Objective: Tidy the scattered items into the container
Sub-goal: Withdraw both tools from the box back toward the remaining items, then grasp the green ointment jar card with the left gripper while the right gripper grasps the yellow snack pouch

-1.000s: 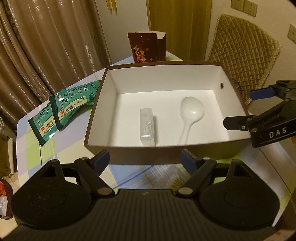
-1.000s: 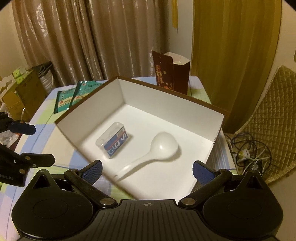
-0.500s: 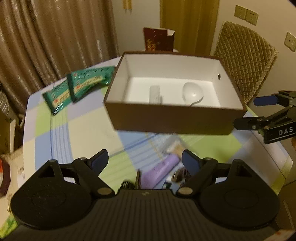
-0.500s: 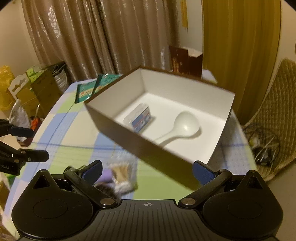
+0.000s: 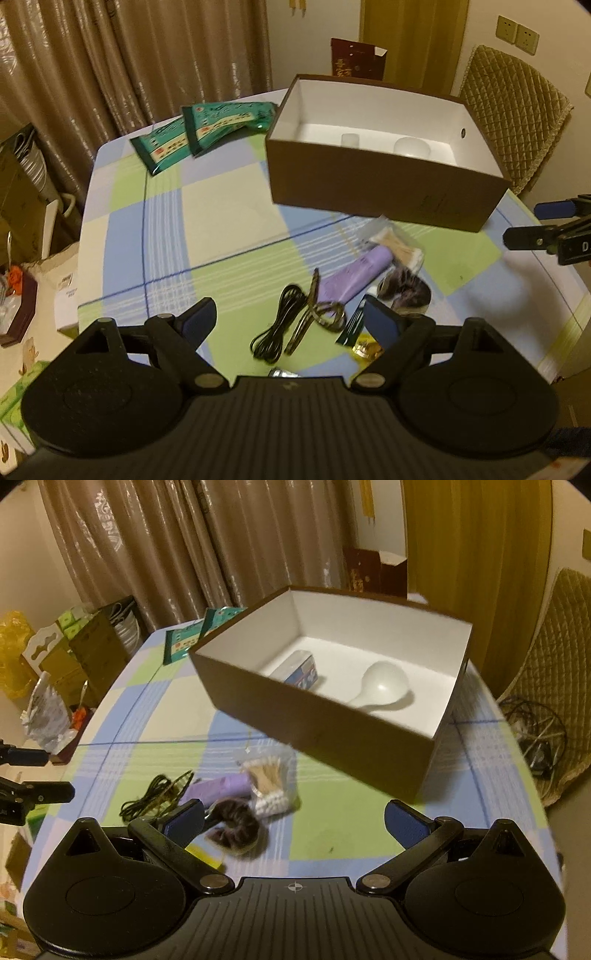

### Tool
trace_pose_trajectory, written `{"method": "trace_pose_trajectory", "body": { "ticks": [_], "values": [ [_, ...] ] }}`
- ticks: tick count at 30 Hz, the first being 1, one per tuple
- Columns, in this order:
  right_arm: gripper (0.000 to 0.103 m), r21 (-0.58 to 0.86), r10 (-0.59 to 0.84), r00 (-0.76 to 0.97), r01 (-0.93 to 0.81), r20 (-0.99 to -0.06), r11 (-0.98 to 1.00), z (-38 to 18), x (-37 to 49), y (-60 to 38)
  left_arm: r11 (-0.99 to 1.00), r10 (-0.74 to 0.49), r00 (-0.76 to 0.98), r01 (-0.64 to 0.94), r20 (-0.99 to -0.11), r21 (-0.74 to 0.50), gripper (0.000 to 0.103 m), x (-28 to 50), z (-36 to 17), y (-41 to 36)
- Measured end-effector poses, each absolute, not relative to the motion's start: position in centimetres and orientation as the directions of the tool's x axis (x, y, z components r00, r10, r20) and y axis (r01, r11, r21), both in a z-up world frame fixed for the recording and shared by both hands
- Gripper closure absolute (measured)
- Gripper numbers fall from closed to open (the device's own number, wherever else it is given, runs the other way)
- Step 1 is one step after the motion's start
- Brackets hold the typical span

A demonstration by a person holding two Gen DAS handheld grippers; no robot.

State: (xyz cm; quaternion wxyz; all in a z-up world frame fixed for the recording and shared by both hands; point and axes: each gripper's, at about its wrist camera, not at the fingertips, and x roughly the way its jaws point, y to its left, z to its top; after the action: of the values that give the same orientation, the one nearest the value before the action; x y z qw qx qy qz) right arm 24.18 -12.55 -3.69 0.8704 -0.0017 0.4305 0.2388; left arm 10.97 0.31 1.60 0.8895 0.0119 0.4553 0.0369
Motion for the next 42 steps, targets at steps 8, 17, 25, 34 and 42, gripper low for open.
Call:
{"method": "trace_pose_trajectory", "body": {
  "ticks": [8, 17, 25, 34, 42],
  "values": [
    [0.002, 0.239, 0.427, 0.438, -0.42, -0.791, 0.875, -6.2, 22.1, -11.2, 0.994, 0.091, 0.552, -0.101, -0.829, 0.042, 0.019, 8.6, -0.3, 1.0],
    [0.002, 0.238, 0.426, 0.389, -0.446, -0.817, 0.863, -7.4, 20.7, -9.4, 0.99, 0.109, 0.491, -0.134, -0.864, 0.049, 0.019, 7.0, -2.8, 1.0],
    [0.002, 0.288, 0.458, 0.329, -0.453, -0.826, 0.844, -8.9, 20.2, -8.0, 0.989, 0.11, 0.466, -0.136, -0.878, 0.052, 0.019, 6.1, -4.2, 0.9],
    [0.03, 0.489, 0.56, 0.219, -0.306, -0.799, 0.817, -12.7, 20.6, -7.7, 0.988, 0.11, 0.46, -0.145, -0.881, 0.047, 0.019, 5.6, -5.5, 1.6],
    [0.061, 0.578, 0.612, 0.2, -0.206, -0.765, 0.79, -14.7, 21.4, -7.6, 0.989, 0.103, 0.445, -0.143, -0.89, 0.043, 0.019, 5.6, -6.3, 2.2]
  ]
}}
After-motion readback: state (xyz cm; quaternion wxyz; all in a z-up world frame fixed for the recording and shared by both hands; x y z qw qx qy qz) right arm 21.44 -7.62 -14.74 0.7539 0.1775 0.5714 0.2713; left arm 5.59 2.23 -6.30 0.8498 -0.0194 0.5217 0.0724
